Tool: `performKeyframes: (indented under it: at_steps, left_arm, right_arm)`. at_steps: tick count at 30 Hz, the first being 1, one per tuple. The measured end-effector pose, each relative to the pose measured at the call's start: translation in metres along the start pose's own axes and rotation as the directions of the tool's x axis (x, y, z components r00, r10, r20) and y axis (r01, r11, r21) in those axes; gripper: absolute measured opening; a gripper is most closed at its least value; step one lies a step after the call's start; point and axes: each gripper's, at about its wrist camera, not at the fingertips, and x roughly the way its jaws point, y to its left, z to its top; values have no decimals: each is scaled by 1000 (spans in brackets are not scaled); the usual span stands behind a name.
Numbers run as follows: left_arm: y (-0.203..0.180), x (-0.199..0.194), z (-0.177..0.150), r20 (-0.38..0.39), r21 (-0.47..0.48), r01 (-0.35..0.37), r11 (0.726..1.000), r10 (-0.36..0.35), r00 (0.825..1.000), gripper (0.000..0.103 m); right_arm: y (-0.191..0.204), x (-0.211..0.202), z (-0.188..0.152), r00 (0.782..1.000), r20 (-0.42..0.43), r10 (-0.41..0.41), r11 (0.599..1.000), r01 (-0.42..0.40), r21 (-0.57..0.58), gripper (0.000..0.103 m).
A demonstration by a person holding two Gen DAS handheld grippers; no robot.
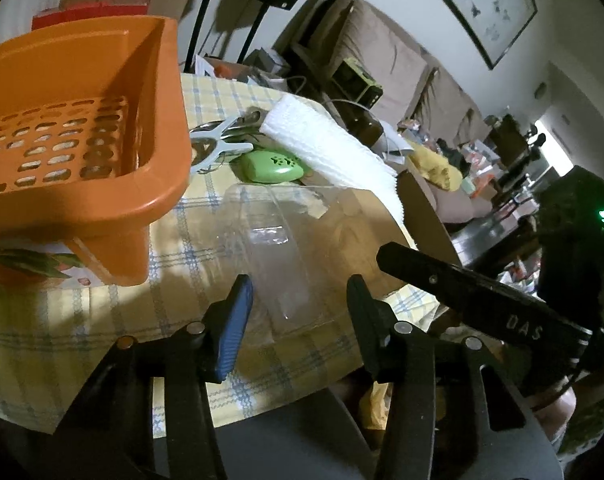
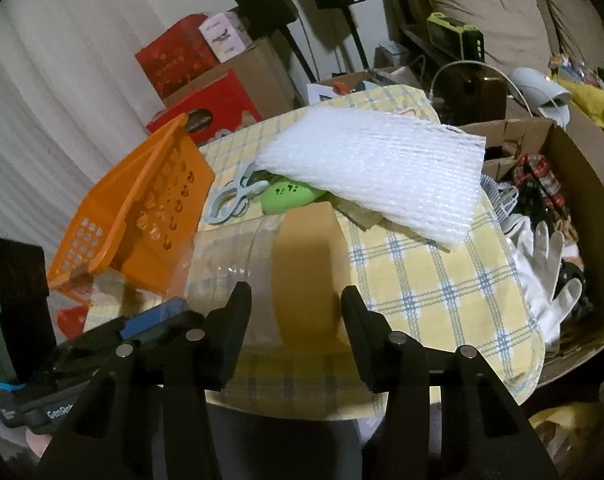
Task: Organize objects
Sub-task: 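Close the right gripper on the clear box's tan lid and lift, then carry the clear box over the orange basket and lower it inside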
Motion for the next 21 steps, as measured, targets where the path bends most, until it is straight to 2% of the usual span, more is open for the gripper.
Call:
performKeyframes:
  at_steps: [4,9,16,21]
  left_arm:
    - [-6,-14,-2,20,27,8,1000,-9,1000,46]
    - [-21,-42,-3,54,71,20,997,-24,998,46]
    - [-37,-76,3,86,105,34,994,-43,995,46]
    - [-35,-99,16,122,91,28,995,-39,992,46]
  right_arm:
    - [14,-17,-7,999,37,-28,999,29,-40,48]
    - [22,-43,-10,997,77,-19,999,22,-32,48]
    - [37,-75,-2,993,120,-1,999,6,-44,48]
    - [57,-84,11,988,152,15,997,-2,-84,48]
